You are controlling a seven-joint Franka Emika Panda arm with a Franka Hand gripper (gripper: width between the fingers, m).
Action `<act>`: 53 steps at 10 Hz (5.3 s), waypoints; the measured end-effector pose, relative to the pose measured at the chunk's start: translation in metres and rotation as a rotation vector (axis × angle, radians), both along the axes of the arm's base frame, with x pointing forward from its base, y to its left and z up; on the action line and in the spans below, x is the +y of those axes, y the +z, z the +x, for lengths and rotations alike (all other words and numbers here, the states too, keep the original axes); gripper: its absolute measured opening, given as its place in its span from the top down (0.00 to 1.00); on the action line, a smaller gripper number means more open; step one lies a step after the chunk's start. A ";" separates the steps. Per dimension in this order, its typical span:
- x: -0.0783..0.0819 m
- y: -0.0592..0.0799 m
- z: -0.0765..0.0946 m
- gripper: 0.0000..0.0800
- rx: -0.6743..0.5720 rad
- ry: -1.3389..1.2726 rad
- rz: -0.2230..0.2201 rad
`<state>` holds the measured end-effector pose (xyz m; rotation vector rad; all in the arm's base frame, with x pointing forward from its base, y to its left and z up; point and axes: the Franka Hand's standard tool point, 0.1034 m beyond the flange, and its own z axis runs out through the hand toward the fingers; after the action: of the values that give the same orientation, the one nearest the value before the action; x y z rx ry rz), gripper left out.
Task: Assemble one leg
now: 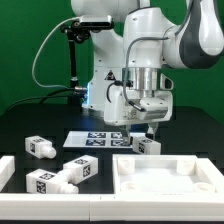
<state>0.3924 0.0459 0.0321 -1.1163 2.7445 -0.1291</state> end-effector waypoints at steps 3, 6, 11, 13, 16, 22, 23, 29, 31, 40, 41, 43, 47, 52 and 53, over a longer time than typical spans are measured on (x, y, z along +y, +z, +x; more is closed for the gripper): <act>-0.005 0.050 0.011 0.19 -0.095 0.047 0.015; -0.006 0.049 0.009 0.19 -0.090 0.071 0.006; 0.015 0.068 0.048 0.19 -0.152 0.686 -0.116; 0.052 0.065 0.054 0.19 -0.161 0.884 -0.126; 0.050 0.060 0.053 0.19 -0.153 1.027 -0.188; 0.076 0.038 0.069 0.19 -0.130 1.878 -0.351; 0.078 0.033 0.065 0.19 -0.120 1.950 -0.360; 0.069 0.022 0.063 0.19 -0.078 2.384 -0.369; 0.054 0.020 0.069 0.19 -0.025 2.507 -0.308; 0.030 0.016 0.057 0.19 0.318 2.614 0.170; 0.025 0.012 0.055 0.19 0.329 2.586 0.231; 0.025 0.013 0.051 0.19 0.420 2.568 0.410; 0.021 0.000 0.040 0.19 0.699 2.489 0.800; 0.021 -0.015 0.041 0.19 0.748 2.437 0.829; 0.023 -0.021 0.032 0.19 0.764 2.424 0.847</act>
Offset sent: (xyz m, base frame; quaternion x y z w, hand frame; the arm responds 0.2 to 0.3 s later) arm -0.0059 0.0129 0.0347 -0.0196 -0.0298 -0.1008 0.9943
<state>0.4244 0.0690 0.0112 -2.9287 -0.2700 1.5102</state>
